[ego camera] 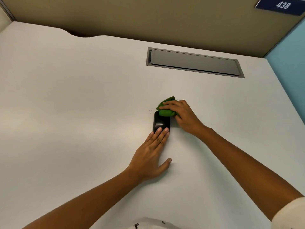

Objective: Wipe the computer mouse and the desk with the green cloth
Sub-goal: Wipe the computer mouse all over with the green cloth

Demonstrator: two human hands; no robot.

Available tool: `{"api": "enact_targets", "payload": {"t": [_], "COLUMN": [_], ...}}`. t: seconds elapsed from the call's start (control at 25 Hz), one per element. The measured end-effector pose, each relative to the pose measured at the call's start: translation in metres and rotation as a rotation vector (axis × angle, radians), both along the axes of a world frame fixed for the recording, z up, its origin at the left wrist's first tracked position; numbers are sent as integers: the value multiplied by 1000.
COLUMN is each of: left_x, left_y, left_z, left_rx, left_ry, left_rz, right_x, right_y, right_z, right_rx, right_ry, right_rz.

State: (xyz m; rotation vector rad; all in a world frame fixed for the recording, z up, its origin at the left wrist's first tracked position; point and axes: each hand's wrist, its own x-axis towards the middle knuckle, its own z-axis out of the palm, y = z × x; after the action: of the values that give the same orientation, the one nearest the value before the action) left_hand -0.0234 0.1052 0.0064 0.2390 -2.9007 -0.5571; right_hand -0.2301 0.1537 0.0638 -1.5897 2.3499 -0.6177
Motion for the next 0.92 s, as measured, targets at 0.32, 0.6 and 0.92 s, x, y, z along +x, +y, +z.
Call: {"api": "enact_targets", "payload": {"t": [0.32,0.6,0.92], "left_x": [0,-6,-36], "left_y": [6,-3,-47], "left_z": [1,13,15], "left_rx": [44,163,102], "left_ry": [20,158,-44], "left_rz": [22,157,142], "right_x": [11,15,28], "right_y": [6,13,-2], "right_z": [-3,9,11], "right_rx": [-31,-211,-44], "right_ry": [135,-237,-466], "right_rz": [126,-612,-783]}}
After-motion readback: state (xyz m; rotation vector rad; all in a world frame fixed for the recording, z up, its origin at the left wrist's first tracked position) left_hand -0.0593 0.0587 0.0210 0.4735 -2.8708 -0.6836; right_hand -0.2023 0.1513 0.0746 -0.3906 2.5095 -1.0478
